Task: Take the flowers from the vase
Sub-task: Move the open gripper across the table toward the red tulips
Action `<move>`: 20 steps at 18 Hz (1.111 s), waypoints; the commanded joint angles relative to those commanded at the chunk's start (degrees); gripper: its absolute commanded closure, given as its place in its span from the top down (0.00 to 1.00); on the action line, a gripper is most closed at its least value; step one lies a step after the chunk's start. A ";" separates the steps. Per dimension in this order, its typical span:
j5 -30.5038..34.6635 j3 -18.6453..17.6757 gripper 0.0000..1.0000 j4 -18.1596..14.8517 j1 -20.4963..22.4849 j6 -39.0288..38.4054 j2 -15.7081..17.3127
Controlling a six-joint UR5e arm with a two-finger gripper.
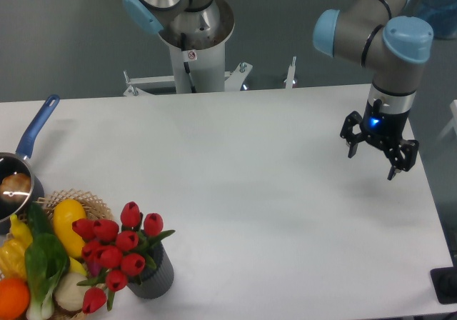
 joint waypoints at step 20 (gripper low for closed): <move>-15.97 -11.25 1.00 0.09 -2.63 -1.23 2.29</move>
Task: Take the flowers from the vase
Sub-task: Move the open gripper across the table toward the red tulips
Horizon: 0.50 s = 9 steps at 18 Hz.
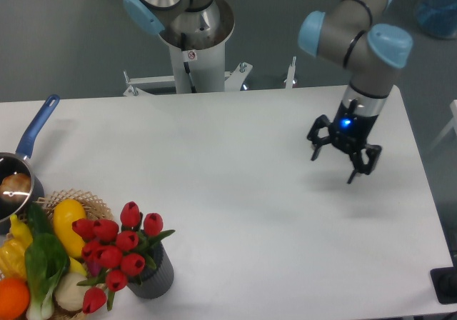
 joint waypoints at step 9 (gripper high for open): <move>-17.16 0.79 1.00 0.00 -4.65 -4.73 -0.62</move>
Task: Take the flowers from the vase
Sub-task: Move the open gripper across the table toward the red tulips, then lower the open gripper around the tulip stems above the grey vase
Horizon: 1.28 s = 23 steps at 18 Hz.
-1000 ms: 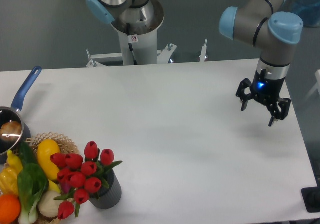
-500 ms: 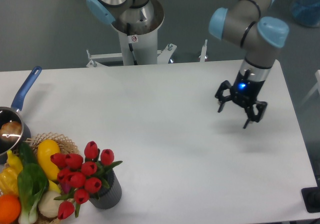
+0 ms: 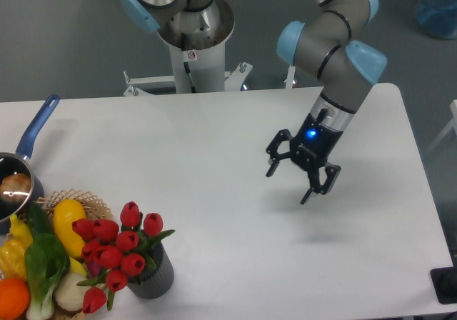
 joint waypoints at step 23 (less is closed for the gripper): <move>-22.33 4.22 1.00 0.00 -12.40 -14.52 -2.46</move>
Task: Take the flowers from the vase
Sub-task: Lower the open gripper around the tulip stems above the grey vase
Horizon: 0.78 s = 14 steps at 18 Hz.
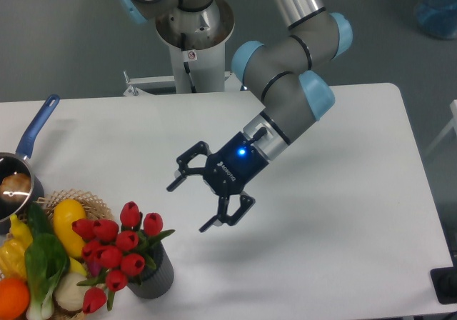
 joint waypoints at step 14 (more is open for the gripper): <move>-3.52 7.91 0.93 0.35 -3.43 0.00 -6.77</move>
